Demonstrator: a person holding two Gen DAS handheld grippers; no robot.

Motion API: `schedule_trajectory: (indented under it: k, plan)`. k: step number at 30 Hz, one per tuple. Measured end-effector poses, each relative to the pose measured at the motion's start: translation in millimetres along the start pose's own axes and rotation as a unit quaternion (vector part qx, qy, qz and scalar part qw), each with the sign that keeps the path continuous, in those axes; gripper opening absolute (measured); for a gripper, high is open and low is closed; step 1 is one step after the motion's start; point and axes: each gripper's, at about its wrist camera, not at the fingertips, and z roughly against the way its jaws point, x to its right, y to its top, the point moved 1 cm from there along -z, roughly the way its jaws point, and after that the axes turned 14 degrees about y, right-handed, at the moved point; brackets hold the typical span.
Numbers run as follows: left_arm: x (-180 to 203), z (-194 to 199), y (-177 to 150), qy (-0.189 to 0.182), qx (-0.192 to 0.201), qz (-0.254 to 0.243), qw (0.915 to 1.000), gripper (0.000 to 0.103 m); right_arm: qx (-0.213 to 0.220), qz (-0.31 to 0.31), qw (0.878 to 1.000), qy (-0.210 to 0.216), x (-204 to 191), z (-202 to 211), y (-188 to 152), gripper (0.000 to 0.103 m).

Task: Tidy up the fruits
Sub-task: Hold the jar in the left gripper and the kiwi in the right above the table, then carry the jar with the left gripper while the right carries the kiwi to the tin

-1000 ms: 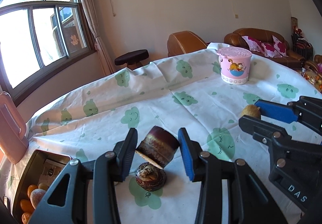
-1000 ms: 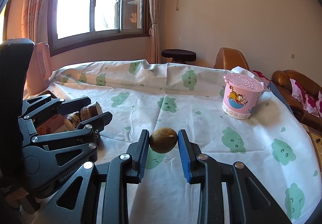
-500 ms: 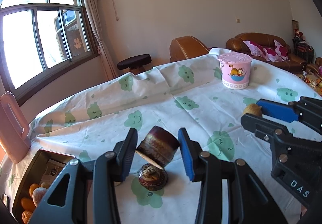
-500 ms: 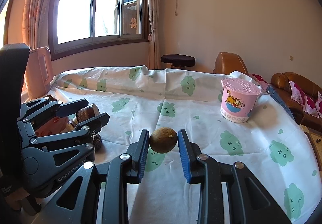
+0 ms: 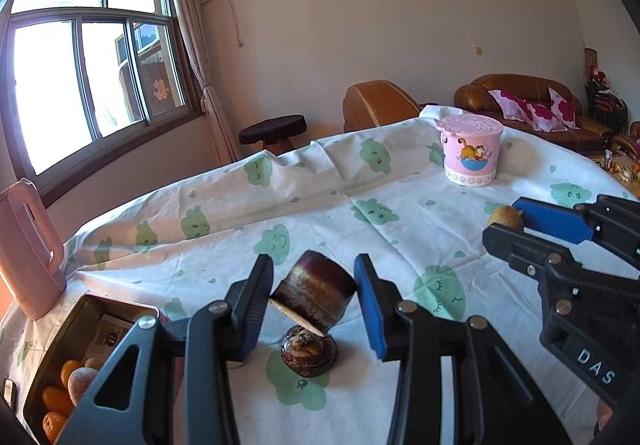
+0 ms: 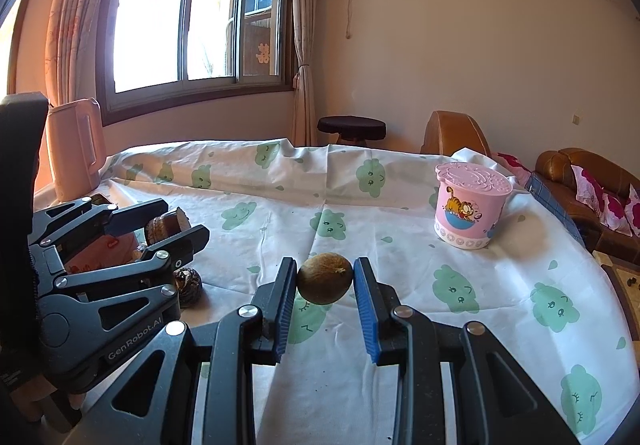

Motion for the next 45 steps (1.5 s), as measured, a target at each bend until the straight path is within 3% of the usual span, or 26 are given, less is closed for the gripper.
schedule_trajectory:
  k: [28,36,45]
  plan:
    - [-9.5,16.0,-2.8,0.006,0.025,0.024,0.9994,0.044,0.037,0.02,0.999,-0.023,-7.0,13.3,0.2,0.031]
    - [-11.5,29.8,-5.4,0.026,0.046,0.027,0.9982,0.044,0.049,0.024,0.998,-0.025,-8.4,17.6,-0.2,0.031]
    - [-23.2,36.1,-12.9,0.015,0.034,0.042,0.9984,0.044,0.045,0.042,0.998,-0.025,-17.2,17.0,-0.6,0.031]
